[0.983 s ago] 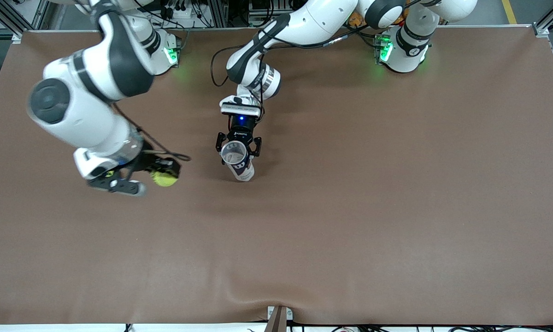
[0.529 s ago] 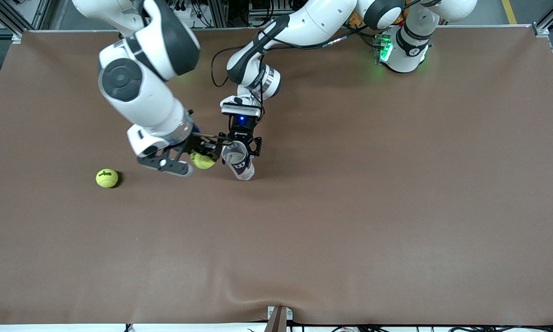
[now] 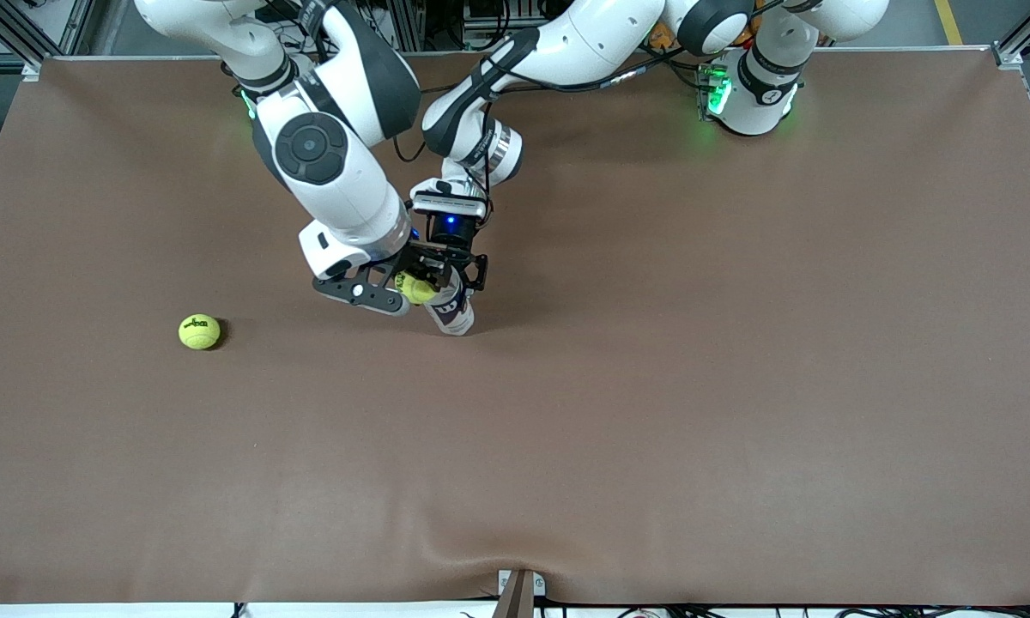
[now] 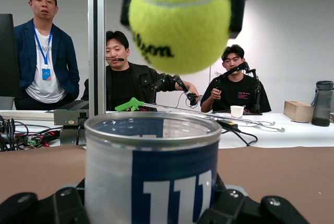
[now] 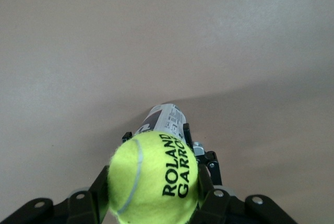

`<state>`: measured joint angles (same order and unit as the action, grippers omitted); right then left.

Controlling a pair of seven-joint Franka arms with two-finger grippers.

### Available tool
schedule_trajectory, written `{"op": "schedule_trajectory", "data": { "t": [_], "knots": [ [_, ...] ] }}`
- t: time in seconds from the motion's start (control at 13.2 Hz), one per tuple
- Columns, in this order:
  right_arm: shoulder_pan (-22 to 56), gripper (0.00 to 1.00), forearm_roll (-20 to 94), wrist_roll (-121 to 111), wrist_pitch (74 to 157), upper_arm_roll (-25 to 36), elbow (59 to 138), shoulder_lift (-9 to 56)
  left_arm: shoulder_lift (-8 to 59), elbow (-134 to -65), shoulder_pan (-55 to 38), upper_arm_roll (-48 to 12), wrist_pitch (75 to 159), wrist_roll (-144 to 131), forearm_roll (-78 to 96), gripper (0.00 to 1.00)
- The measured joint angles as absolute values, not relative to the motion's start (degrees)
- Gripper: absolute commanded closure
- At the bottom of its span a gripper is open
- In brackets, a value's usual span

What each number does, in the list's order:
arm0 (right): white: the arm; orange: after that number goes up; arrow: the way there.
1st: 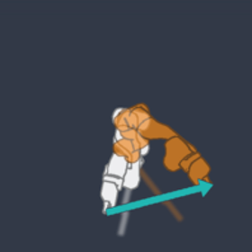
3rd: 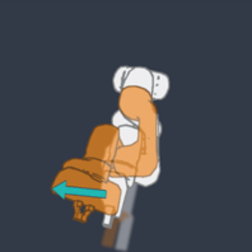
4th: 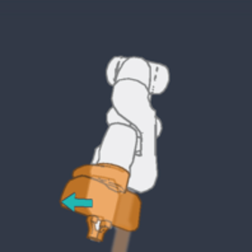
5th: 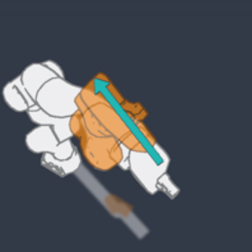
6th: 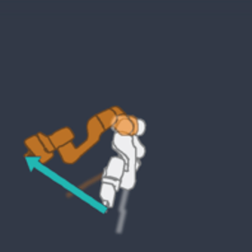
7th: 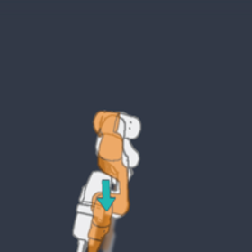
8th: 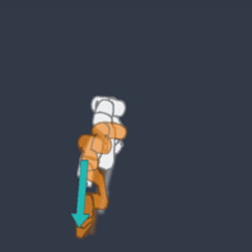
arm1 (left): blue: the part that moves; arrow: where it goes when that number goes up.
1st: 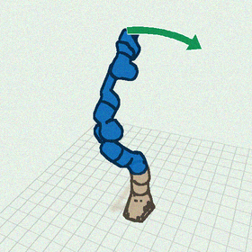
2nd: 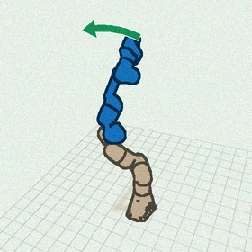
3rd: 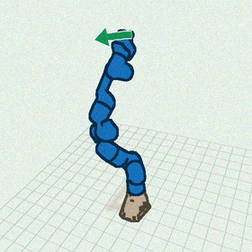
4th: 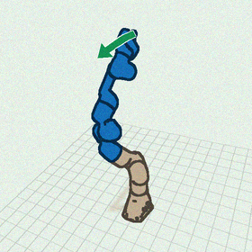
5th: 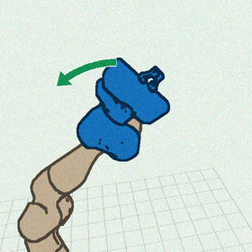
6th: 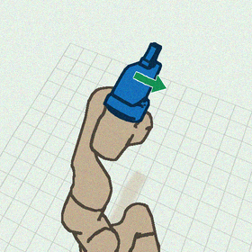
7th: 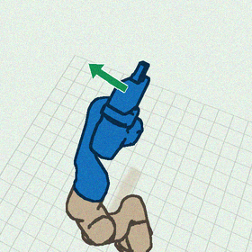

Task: Insert tennis ball vertically with right arm
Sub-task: 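Open the right gripper to drop the ball into the can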

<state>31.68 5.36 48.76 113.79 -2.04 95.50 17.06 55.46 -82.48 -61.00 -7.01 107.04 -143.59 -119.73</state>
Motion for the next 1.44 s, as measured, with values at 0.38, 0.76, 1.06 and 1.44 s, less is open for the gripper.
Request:
{"op": "schedule_trajectory", "data": {
  "t": [0.38, 0.76, 1.06, 1.44],
  "knots": [
    [33.31, 0.68, 3.14, 51.35, 115.25, -2.04, 96.9, 17.98, 55.5, -82.48, -61.0, -7.03, 106.9, -143.59, -119.71, 0.21],
    [34.24, 0.53, 3.03, 52.44, 116.3, -2.03, 97.18, 19.18, 55.52, -82.48, -61.24, -7.09, 106.86, -143.59, -119.66, 0.21],
    [34.37, 0.23, 1.78, 52.63, 116.23, -2.03, 97.23, 19.23, 55.55, -82.48, -61.44, -7.09, 106.77, -143.59, -119.64, 0.21],
    [34.38, 0.0, 1.19, 52.76, 116.21, -2.02, 97.26, 19.26, 55.55, -82.48, -61.52, -7.11, 106.75, -143.59, -119.63, 0.21]
  ]
}}
